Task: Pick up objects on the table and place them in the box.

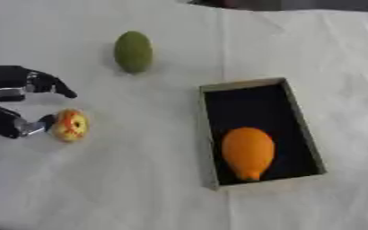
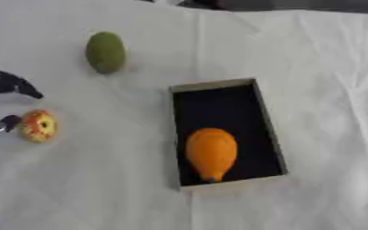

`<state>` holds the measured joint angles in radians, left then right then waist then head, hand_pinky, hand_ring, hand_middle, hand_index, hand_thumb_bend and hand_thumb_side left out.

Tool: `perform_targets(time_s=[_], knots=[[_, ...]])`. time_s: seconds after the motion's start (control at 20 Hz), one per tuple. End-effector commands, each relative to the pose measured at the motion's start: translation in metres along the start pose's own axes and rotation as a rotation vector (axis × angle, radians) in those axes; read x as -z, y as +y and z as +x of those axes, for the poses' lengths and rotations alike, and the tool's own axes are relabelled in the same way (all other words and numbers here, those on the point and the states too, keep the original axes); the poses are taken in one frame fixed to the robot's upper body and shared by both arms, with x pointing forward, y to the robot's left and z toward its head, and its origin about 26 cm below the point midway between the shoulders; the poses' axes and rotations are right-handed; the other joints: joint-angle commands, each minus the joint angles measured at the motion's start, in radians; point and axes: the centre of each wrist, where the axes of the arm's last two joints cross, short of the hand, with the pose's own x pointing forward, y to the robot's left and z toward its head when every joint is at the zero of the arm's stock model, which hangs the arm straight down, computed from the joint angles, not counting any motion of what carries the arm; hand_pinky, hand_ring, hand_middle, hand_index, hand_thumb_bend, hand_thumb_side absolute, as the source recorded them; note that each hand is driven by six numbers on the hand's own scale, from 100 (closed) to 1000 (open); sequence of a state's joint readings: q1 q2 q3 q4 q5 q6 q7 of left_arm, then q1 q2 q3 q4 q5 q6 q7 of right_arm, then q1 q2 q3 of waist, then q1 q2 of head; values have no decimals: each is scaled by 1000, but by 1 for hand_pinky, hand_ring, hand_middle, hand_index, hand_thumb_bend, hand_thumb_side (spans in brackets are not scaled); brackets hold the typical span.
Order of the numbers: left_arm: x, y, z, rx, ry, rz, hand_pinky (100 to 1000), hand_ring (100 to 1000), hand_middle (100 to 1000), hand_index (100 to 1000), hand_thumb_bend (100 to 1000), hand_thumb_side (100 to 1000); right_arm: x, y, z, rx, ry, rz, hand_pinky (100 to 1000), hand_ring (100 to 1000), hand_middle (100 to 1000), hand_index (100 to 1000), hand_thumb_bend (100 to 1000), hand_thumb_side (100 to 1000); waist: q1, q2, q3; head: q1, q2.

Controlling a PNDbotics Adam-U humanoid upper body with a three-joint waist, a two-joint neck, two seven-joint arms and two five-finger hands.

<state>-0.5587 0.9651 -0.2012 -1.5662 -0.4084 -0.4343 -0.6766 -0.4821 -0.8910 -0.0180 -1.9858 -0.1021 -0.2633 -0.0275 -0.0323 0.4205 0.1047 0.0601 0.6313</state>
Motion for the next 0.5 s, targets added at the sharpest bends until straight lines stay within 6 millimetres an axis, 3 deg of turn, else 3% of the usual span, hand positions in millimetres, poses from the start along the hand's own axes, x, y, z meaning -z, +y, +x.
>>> perform_targets(time_s=[0.05,0.5], knots=[[-5,6,-2,110,-67,-143,948,879,829,939,100,693,3,-7,5,-14,-15,-6,893,930,611,789,100,465,4,-18,-1,4,-12],[2,-4,-5,114,-57,-210,926,881,829,933,100,709,3,-7,5,-3,-10,-8,894,931,610,787,100,466,5,-17,-4,6,-13]])
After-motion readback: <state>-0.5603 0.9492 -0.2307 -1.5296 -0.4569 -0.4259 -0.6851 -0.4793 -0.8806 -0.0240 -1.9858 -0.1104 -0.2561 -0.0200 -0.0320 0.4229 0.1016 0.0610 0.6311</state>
